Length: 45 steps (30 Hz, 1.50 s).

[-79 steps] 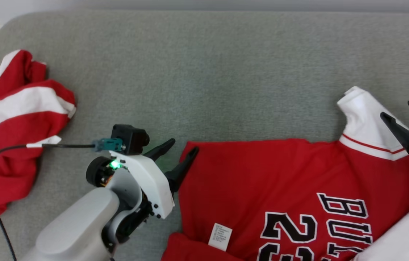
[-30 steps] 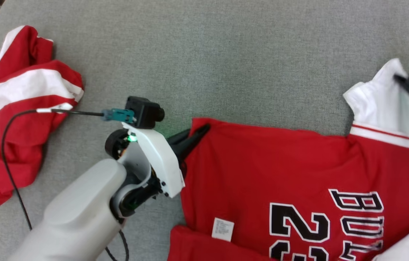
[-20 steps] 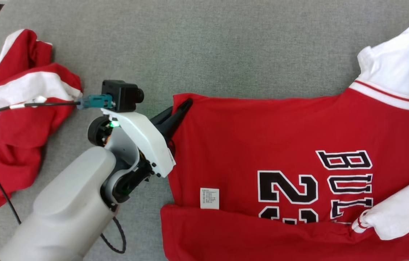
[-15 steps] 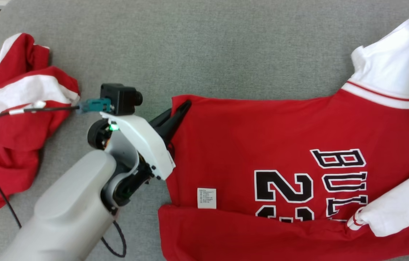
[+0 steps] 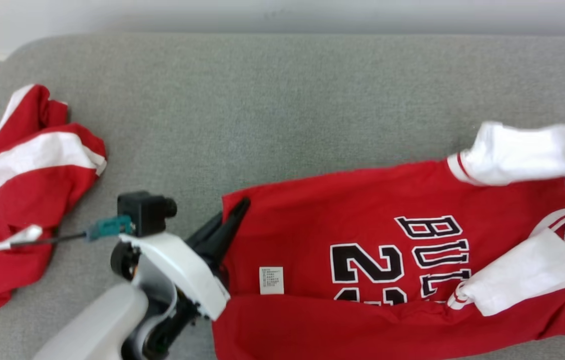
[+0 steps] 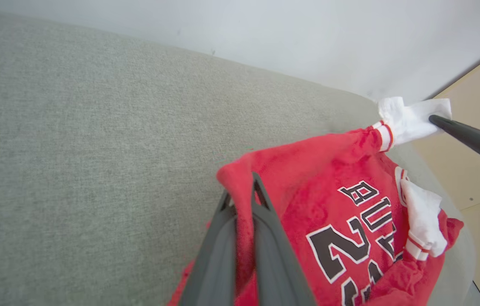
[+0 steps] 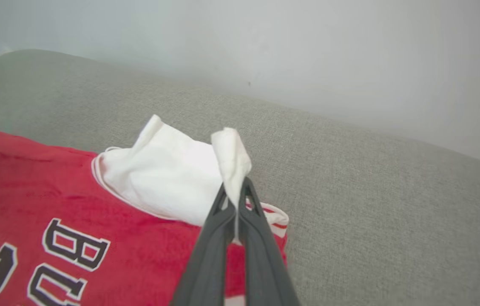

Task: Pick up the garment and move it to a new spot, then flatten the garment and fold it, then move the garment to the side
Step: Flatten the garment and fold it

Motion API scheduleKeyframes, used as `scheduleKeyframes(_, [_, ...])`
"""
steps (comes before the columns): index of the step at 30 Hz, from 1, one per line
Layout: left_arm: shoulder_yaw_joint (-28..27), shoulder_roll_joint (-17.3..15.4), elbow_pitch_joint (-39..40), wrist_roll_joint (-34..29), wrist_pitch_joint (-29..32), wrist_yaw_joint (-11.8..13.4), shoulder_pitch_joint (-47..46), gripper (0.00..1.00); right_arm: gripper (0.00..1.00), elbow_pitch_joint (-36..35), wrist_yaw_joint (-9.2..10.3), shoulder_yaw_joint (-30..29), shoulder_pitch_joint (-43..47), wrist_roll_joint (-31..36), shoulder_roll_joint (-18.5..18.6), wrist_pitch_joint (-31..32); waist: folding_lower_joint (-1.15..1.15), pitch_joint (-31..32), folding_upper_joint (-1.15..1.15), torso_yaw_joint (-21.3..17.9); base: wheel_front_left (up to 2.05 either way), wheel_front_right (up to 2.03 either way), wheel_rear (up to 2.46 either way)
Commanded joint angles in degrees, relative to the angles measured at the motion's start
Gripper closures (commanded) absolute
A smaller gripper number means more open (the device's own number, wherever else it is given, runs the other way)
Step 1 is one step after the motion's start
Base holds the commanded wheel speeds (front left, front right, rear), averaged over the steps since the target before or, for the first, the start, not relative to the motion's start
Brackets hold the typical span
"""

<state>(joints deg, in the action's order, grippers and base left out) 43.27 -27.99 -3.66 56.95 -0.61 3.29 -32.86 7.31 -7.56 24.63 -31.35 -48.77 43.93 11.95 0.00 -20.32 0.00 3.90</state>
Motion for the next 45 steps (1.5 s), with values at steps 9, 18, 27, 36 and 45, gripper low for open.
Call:
scheduleKeyframes(9, [0.0,-2.9,6.4,2.3,-2.0,4.3,10.9,1.00,1.00,-3.6,0.15,-6.7,17.8,-0.1,-2.0,-2.9,0.00,5.0,0.00,-2.1,0.00,0.00,0.00])
scheduleKeyframes(18, [0.4,-3.5,8.0,3.2,-2.5,5.4,14.5,1.00,1.00,-4.5,0.15,-10.8,23.9,1.1,-5.5,-3.9,0.00,6.7,0.00,-2.7,0.00,0.00,0.00])
scheduleKeyframes(27, [0.9,-3.3,8.7,3.8,-2.4,5.9,16.3,1.00,1.00,-5.7,0.15,-11.6,27.1,0.6,-6.8,-2.5,0.00,8.1,0.00,-3.4,0.00,0.00,0.00])
scheduleKeyframes(36, [3.5,-2.8,4.4,-0.4,-4.0,9.9,19.1,0.00,0.00,-4.1,0.14,-9.6,29.3,2.0,-6.6,1.2,0.00,9.8,0.00,-4.0,0.00,0.00,0.00])
scheduleKeyframes(45, [-1.4,0.4,2.4,-5.7,-14.1,15.0,25.0,0.00,0.00,-4.7,0.14,-17.5,33.7,-0.2,-7.8,1.5,0.00,13.7,0.00,-4.1,0.00,0.00,0.00])
